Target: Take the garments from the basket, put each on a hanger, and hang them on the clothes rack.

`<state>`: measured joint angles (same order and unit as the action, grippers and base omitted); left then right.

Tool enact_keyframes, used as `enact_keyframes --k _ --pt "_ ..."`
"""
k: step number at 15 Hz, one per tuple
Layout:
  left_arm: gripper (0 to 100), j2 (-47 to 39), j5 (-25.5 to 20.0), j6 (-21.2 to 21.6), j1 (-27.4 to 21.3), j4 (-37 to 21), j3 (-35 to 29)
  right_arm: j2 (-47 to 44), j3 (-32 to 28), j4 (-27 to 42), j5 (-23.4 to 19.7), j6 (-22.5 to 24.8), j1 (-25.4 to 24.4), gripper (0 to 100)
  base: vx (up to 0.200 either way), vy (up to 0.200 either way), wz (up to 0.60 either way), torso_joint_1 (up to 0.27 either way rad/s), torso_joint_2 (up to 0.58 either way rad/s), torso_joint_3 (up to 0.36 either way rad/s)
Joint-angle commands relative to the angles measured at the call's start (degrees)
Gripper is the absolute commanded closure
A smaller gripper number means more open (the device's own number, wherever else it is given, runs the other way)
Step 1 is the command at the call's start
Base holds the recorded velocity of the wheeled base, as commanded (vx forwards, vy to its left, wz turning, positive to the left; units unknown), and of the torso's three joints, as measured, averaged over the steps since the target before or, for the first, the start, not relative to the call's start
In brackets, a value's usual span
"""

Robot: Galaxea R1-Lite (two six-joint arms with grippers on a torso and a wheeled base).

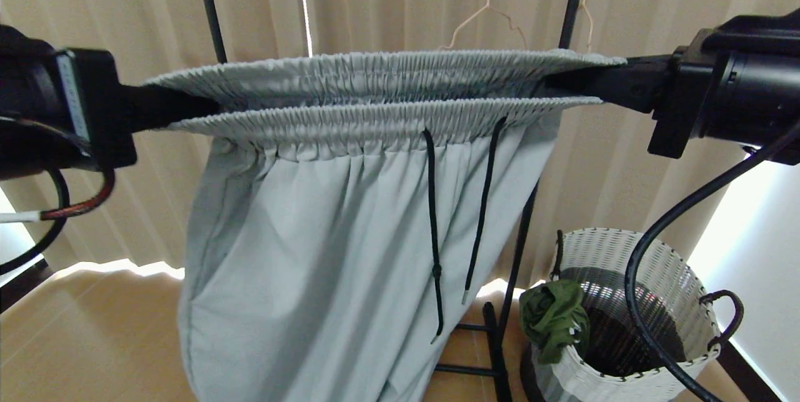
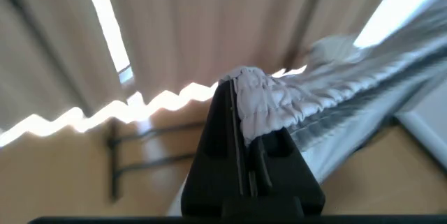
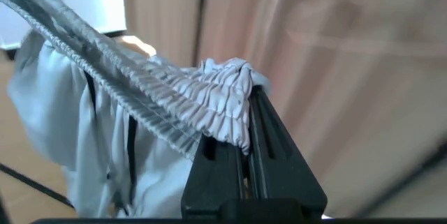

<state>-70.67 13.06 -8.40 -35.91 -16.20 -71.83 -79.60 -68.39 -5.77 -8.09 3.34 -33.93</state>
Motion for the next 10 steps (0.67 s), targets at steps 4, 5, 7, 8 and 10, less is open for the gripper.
enact_keyframes --k 4,5,7,8,10 --pt "100 -6.8 1.6 0.8 0.9 6.0 1.3 0.7 4.8 -0.2 3.6 -0.2 4.0 100 0.0 0.0 0.0 0.0 0.0 0.0" --pt "100 -7.5 1.7 0.9 1.0 6.8 1.4 0.7 4.8 -0.2 3.7 -0.2 4.5 100 0.0 0.0 0.0 0.0 0.0 0.0" --pt "100 -8.0 1.6 0.8 1.0 6.8 1.6 0.7 4.8 -0.3 3.7 -0.4 5.6 100 0.0 0.0 0.0 0.0 0.0 0.0" --pt "100 -8.0 1.6 0.8 0.9 6.9 1.7 0.6 4.4 -0.4 3.7 -0.4 6.6 100 0.0 0.0 0.0 0.0 0.0 0.0" --pt "100 -8.2 1.5 0.8 0.7 7.7 1.6 0.4 4.8 -4.4 3.7 -0.2 8.2 100 0.0 0.0 0.0 0.0 0.0 0.0"
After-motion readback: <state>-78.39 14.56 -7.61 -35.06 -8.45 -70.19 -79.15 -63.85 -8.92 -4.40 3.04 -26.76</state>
